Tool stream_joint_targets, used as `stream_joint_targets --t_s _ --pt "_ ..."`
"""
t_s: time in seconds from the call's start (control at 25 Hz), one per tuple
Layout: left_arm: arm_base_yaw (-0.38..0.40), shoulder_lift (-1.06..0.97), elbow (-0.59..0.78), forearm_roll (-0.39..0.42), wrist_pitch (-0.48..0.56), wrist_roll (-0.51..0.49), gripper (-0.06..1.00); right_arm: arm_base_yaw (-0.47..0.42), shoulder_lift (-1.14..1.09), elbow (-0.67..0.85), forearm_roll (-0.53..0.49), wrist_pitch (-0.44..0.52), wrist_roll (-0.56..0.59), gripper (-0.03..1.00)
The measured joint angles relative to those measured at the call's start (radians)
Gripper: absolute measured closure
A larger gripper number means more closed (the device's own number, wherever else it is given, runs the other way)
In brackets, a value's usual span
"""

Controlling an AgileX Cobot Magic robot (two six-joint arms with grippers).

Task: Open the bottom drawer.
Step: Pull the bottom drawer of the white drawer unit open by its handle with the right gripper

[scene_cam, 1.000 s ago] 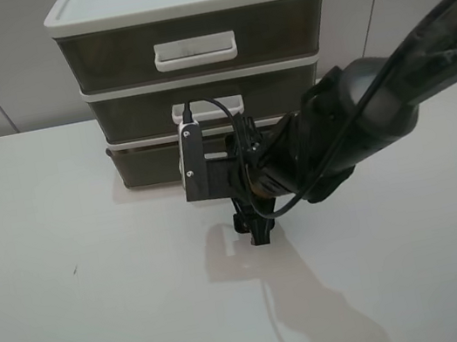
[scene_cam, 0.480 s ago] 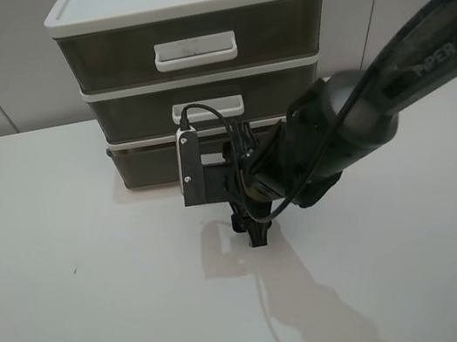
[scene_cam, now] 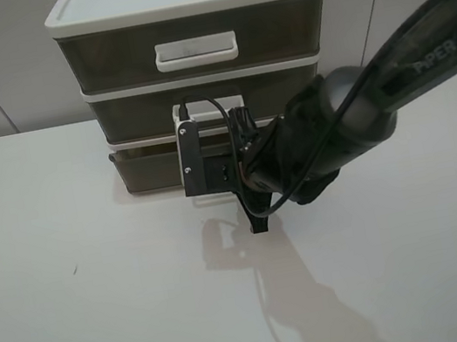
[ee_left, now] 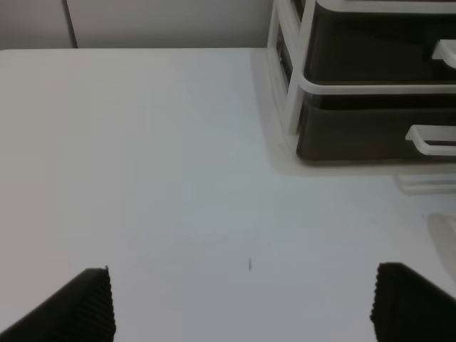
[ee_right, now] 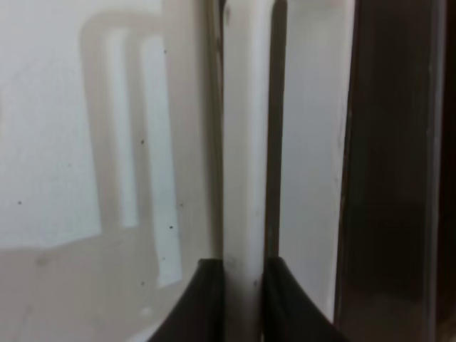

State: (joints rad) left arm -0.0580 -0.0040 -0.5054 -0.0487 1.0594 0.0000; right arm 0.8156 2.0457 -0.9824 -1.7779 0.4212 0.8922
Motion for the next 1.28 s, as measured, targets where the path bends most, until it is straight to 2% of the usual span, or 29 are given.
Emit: stream_joint_targets --t_s 0.4,0.72,1.28 --pt "0.000 0.000 0.000 0.000 0.000 0.000 0.20 0.054 -0.031 0.016 0.041 -0.003 0.005 0.86" --pt "0.000 0.000 0.000 0.000 0.000 0.000 0.20 0.103 -0.089 0.085 0.061 0.007 0.007 0.86" --pt "0.000 0.000 0.000 0.000 0.000 0.000 0.20 0.262 -0.176 0.186 0.216 0.073 0.008 0.86"
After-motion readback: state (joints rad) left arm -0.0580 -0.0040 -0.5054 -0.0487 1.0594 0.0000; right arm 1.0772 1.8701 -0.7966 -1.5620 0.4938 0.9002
